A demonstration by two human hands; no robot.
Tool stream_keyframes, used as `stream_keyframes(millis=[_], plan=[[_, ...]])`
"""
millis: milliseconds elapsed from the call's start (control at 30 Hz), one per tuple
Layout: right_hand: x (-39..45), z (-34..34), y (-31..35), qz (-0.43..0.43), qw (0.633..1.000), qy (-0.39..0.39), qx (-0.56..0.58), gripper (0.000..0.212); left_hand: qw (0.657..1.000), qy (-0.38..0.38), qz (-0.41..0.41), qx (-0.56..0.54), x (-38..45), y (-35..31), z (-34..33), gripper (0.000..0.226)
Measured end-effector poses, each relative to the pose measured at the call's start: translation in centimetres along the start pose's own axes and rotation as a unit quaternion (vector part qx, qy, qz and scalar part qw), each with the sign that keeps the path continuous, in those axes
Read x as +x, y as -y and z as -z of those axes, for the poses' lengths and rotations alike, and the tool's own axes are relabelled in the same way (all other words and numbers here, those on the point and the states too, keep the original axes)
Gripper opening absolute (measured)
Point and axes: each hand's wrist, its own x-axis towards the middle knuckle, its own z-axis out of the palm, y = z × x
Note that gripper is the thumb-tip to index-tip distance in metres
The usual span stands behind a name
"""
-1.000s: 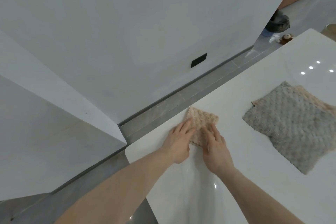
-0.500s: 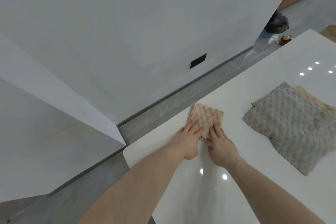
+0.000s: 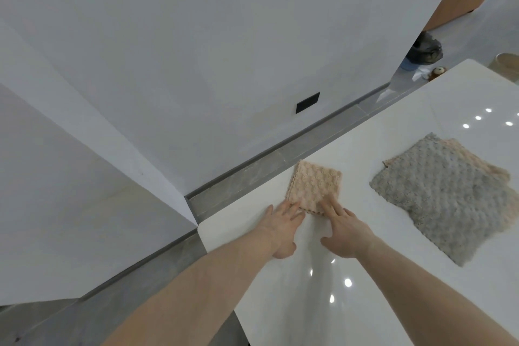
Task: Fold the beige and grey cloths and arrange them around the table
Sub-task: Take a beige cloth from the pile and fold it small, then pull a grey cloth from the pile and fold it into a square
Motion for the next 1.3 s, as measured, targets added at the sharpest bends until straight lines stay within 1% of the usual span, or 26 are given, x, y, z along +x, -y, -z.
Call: stream_keyframes(millis=[100, 200, 300, 433, 500, 667, 833, 1000, 1167, 1300], plan=[[-3.4, -1.2, 0.5, 0.015, 0.999, 0.004, 0.033, 0.096, 0.999, -0.012, -0.007, -0.042, -3.4, -1.8, -0.9, 0.086], [-7.5, -2.6, 0.8, 0.023, 0.996, -0.031, 0.082, 0.092, 0.995, -0.022, -0.004, -0.097, -7.5, -3.9, -1.8, 0.081], [-12.1, -4.0, 0.3, 0.042, 0.991, -0.068, 0.107, 0.088, 0.986, -0.038, 0.031, -0.158, -12.1, -5.6, -2.8, 0.078], [-18.5, -5.6, -0.8, 0.076, 0.987, -0.084, 0.118, 0.085, 0.966, -0.088, 0.097, -0.224, -18.4, -8.7, -4.5, 0.074], [-21.4, -6.2, -1.3, 0.097, 0.983, -0.096, 0.125, 0.083, 0.958, -0.122, 0.117, -0.234, -21.5, -10.7, -5.3, 0.073], [-29.3, -8.2, -2.9, 0.162, 0.973, -0.113, 0.117, 0.082, 0.935, -0.185, 0.154, -0.261, -29.1, -18.4, -7.8, 0.072], [-34.8, -9.1, -3.1, 0.200, 0.970, -0.099, 0.096, 0.082, 0.921, -0.213, 0.170, -0.278, -34.3, -23.2, -9.2, 0.072], [-37.1, -9.2, -2.1, 0.222, 0.965, -0.104, 0.095, 0.082, 0.913, -0.245, 0.181, -0.270, -37.1, -23.0, -9.9, 0.072], [-37.7, -9.6, -2.3, 0.210, 0.970, -0.092, 0.084, 0.083, 0.920, -0.235, 0.203, -0.239, -37.1, -21.1, -9.6, 0.069], [-38.0, -9.7, -3.7, 0.186, 0.977, -0.093, 0.050, 0.082, 0.921, -0.234, 0.211, -0.229, -36.6, -21.9, -9.1, 0.067]])
